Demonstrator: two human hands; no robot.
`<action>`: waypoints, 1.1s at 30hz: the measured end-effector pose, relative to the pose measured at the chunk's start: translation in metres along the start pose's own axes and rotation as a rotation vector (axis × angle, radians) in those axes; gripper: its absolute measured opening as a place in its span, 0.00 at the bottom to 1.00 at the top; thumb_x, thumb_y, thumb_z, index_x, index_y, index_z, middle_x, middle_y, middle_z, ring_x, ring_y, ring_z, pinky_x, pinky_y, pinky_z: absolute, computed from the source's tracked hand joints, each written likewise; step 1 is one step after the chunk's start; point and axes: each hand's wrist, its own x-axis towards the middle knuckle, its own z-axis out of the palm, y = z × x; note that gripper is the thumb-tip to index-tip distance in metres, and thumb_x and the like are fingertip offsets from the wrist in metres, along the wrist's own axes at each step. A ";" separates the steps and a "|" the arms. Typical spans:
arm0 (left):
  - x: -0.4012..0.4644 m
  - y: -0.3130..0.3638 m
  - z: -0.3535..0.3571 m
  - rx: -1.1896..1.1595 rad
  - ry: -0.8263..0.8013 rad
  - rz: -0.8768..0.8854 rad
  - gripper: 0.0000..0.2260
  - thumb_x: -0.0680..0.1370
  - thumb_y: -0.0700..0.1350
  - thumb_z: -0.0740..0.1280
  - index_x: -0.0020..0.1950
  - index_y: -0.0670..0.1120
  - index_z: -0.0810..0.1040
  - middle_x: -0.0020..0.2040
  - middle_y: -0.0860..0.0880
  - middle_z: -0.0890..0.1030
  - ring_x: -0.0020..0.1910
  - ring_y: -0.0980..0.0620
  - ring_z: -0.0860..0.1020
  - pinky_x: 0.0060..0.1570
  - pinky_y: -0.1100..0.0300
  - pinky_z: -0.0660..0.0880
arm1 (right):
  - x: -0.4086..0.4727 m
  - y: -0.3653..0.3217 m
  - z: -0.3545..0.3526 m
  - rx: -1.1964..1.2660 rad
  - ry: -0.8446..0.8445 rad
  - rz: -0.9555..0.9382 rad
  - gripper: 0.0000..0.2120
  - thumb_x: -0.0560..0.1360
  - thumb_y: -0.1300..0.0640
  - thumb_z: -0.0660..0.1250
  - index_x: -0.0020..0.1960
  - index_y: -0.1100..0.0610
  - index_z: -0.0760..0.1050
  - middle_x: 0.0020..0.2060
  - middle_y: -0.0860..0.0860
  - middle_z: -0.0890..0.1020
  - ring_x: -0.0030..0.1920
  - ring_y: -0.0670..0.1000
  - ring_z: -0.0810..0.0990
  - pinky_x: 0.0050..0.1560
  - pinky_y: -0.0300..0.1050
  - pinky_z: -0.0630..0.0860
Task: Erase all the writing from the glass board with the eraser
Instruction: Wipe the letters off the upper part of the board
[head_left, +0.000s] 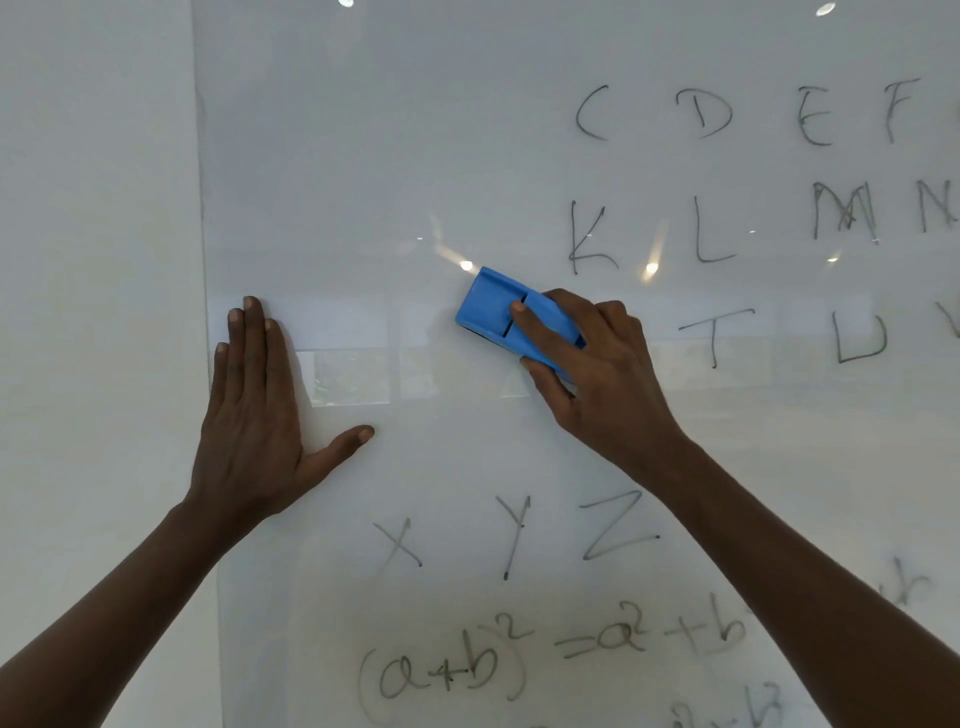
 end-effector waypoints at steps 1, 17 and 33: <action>0.003 0.002 0.000 -0.010 0.002 -0.013 0.54 0.75 0.75 0.55 0.83 0.36 0.41 0.85 0.38 0.41 0.84 0.40 0.41 0.82 0.46 0.44 | 0.003 0.003 -0.001 0.002 -0.003 -0.002 0.22 0.80 0.51 0.62 0.72 0.54 0.70 0.65 0.58 0.75 0.53 0.58 0.74 0.54 0.51 0.70; 0.056 0.019 0.001 -0.042 0.022 -0.077 0.50 0.78 0.73 0.52 0.84 0.37 0.41 0.85 0.42 0.38 0.84 0.46 0.38 0.82 0.45 0.44 | 0.086 0.070 -0.011 0.005 0.080 0.021 0.22 0.80 0.51 0.63 0.73 0.53 0.70 0.62 0.57 0.76 0.51 0.58 0.72 0.50 0.51 0.70; 0.055 0.019 -0.001 -0.029 0.022 -0.074 0.49 0.79 0.74 0.48 0.84 0.37 0.42 0.85 0.42 0.40 0.84 0.46 0.39 0.82 0.44 0.45 | 0.134 0.174 -0.044 -0.007 0.184 0.348 0.25 0.81 0.47 0.59 0.76 0.49 0.64 0.62 0.59 0.73 0.61 0.61 0.69 0.59 0.49 0.67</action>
